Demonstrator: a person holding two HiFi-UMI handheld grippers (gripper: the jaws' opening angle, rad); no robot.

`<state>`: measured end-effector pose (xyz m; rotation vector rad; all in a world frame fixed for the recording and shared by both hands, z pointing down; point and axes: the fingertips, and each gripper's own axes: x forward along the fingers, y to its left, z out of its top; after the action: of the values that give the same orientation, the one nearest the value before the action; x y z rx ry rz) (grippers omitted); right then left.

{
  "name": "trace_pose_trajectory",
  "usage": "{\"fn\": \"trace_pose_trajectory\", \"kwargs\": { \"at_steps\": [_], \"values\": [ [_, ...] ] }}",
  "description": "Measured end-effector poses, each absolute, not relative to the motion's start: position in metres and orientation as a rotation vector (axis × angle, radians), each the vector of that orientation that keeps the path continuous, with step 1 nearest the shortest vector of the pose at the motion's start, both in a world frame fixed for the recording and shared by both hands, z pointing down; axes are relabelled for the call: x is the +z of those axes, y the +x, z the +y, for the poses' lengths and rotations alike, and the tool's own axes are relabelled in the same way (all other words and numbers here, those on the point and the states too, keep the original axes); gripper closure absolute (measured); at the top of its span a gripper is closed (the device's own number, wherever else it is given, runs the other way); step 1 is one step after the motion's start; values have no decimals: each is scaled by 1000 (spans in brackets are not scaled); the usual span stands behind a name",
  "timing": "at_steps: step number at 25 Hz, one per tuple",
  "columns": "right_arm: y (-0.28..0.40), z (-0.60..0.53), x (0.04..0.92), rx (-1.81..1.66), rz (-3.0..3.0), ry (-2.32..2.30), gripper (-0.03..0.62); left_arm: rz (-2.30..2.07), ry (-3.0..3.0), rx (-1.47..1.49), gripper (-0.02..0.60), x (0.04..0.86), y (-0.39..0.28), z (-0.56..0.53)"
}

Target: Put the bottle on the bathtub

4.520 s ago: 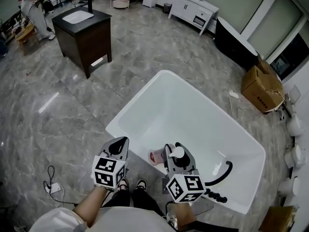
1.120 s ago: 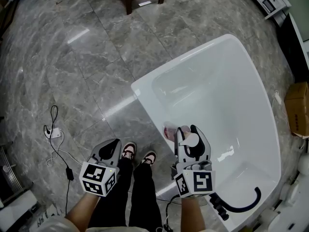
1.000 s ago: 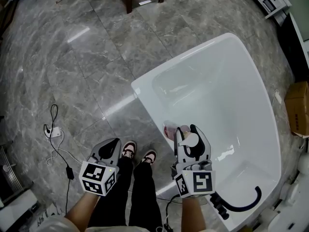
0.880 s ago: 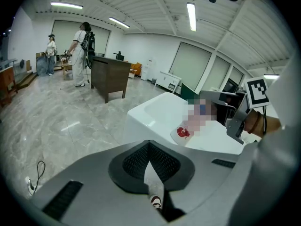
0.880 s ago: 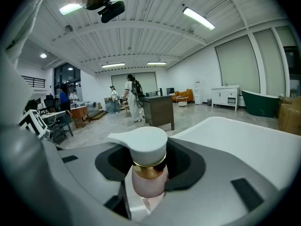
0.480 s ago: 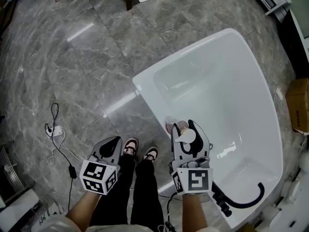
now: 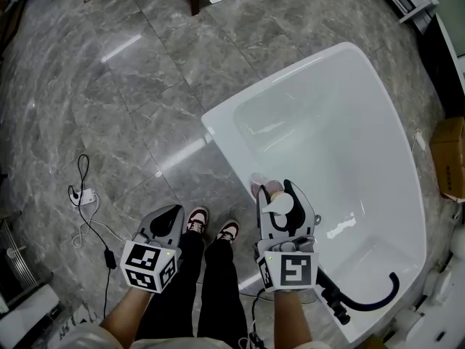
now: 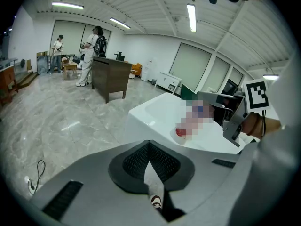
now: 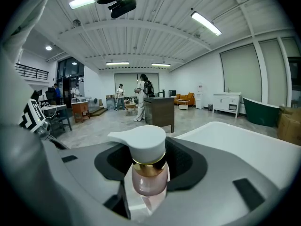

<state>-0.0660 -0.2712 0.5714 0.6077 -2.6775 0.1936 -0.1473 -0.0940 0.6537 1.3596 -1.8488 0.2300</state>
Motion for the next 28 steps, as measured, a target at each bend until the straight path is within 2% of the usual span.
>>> {"fn": "trace_pose_trajectory", "kwargs": {
  "at_steps": [5,10,28],
  "values": [
    [-57,-269,584,223,-2624,607,356,-1853,1362,228,578,652,-149,-94],
    [-42,-260,594,257,-2573,625,345,-1850,1377,228,578,649,-151,-99],
    [1,-248,574,392,-2490,753,341,-1858,1523,206,578,591,-149,-151]
  ]
}}
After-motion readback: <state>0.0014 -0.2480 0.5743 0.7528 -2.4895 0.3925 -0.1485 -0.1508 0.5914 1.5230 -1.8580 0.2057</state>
